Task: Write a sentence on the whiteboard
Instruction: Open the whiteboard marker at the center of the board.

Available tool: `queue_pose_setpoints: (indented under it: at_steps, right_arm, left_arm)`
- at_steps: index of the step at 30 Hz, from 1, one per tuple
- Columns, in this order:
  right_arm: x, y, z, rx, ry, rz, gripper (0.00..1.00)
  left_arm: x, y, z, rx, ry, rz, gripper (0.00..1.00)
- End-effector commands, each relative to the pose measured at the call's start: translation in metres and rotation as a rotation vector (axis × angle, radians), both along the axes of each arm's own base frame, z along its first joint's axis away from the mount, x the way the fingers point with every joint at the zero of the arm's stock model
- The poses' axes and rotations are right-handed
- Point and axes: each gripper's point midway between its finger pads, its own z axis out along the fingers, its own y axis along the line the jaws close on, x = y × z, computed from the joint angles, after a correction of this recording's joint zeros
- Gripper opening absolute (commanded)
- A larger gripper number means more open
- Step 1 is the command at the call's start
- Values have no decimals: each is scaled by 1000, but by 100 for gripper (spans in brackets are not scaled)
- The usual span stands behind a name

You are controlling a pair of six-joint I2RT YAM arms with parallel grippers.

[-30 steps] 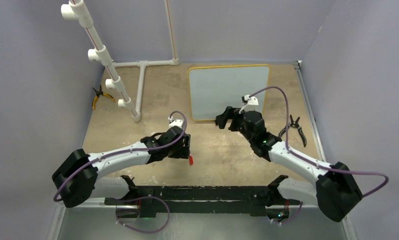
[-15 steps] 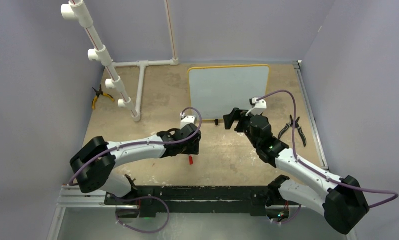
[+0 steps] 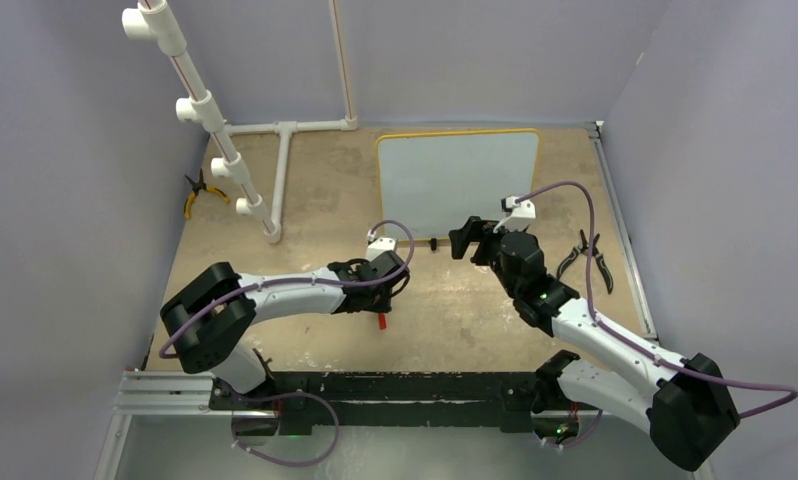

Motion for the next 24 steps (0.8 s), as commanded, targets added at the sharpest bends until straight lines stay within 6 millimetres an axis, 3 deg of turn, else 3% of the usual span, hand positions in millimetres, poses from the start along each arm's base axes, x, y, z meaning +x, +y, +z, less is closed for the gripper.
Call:
queue_pose_setpoints:
  at_steps: [1,7,13,19,24]
  right_arm:
    - [4,-3,7,9,-29,-30,89]
    - [0,-1,15,58,-56,-16,90]
    - [-16,33,17,111,-42,191,92]
    - [-38,75,14,157,54,453,95]
    - [-54,92,13,240,125,694,95]
  left_arm:
    - [6,-3,5,25,-24,-24,23]
    - [3,7,0,60,-26,-28,0]
    - [5,16,8,85,-79,-75,0]
    - [5,16,48,-9,-216,-197,0]
    - [-12,-4,82,-178,-303,-396,0]
